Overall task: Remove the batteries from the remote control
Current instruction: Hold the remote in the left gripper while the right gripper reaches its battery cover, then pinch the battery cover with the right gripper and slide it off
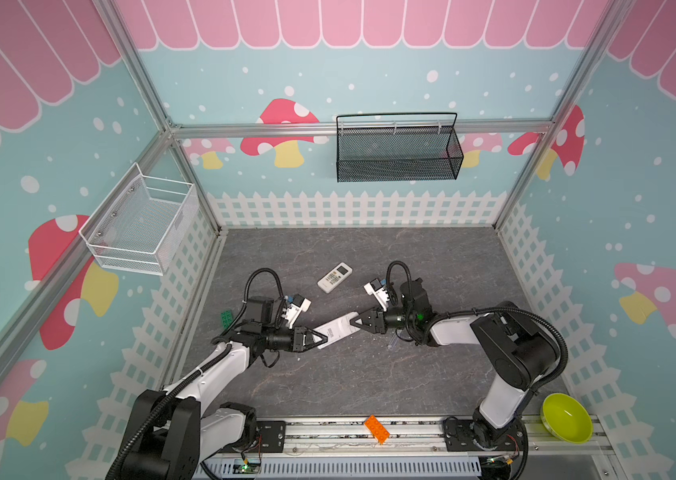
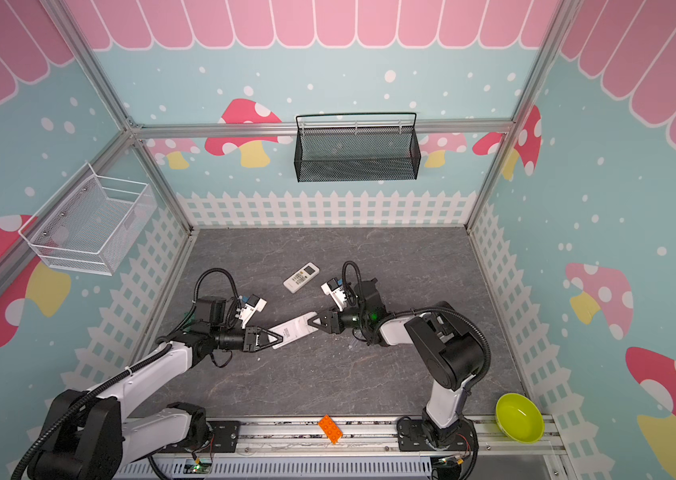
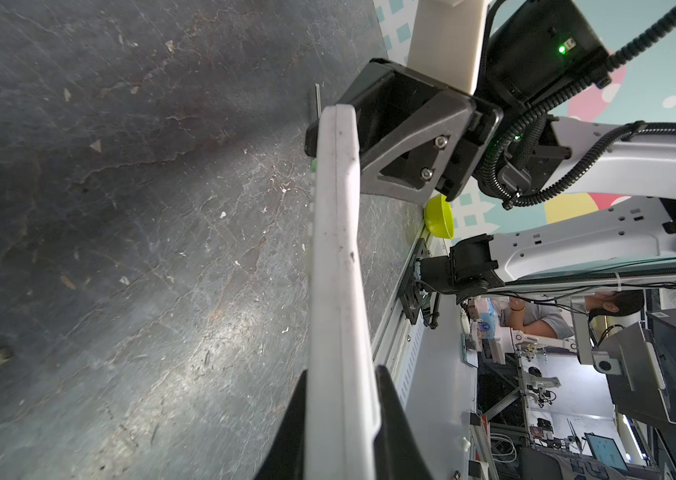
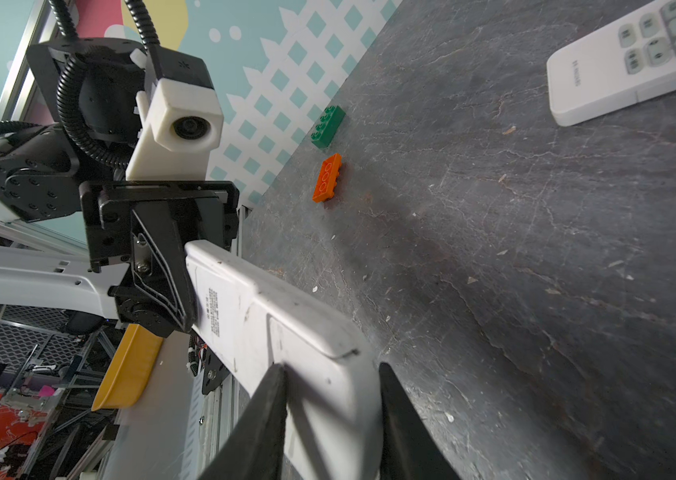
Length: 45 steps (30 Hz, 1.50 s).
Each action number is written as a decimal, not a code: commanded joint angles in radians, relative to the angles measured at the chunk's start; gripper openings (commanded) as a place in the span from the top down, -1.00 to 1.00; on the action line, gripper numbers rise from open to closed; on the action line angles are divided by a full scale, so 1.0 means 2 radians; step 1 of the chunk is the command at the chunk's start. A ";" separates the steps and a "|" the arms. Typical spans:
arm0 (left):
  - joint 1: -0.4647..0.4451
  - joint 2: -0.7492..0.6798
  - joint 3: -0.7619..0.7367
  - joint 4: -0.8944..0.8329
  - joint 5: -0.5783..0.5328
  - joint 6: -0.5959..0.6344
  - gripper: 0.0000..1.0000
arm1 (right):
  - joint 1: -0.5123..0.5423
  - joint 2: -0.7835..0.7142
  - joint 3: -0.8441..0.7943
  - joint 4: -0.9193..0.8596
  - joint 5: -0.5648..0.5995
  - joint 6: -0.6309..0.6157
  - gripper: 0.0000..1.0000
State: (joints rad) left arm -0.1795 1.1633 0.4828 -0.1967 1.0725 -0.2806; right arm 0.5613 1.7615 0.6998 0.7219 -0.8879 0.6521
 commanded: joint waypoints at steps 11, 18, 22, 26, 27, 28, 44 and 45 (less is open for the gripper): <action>-0.002 -0.007 0.002 0.019 0.015 -0.004 1.00 | 0.013 -0.024 0.002 -0.054 0.004 -0.040 0.27; -0.001 -0.007 0.002 0.019 0.016 -0.004 1.00 | 0.010 -0.052 -0.006 -0.094 0.002 -0.064 0.23; 0.000 -0.006 0.002 0.017 0.016 -0.003 1.00 | 0.009 -0.065 -0.012 -0.097 -0.001 -0.063 0.25; 0.000 -0.006 0.002 0.017 0.016 -0.003 1.00 | 0.007 -0.081 -0.013 -0.119 0.001 -0.074 0.28; 0.000 -0.006 0.001 0.017 0.016 -0.003 1.00 | 0.006 -0.085 -0.014 -0.125 0.001 -0.077 0.29; 0.000 -0.006 0.002 0.016 0.015 -0.003 1.00 | 0.005 -0.090 -0.015 -0.129 0.001 -0.079 0.31; 0.001 0.002 0.004 0.015 0.014 -0.002 1.00 | -0.001 -0.121 -0.032 -0.146 -0.004 -0.078 0.41; 0.001 0.003 0.003 0.015 0.014 -0.002 1.00 | 0.000 -0.123 -0.033 -0.146 -0.004 -0.079 0.41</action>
State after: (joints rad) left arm -0.1856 1.1622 0.4820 -0.1970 1.1549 -0.2771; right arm 0.5503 1.5501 0.6544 0.4442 -0.8391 0.5205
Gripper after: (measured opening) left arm 0.149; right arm 0.298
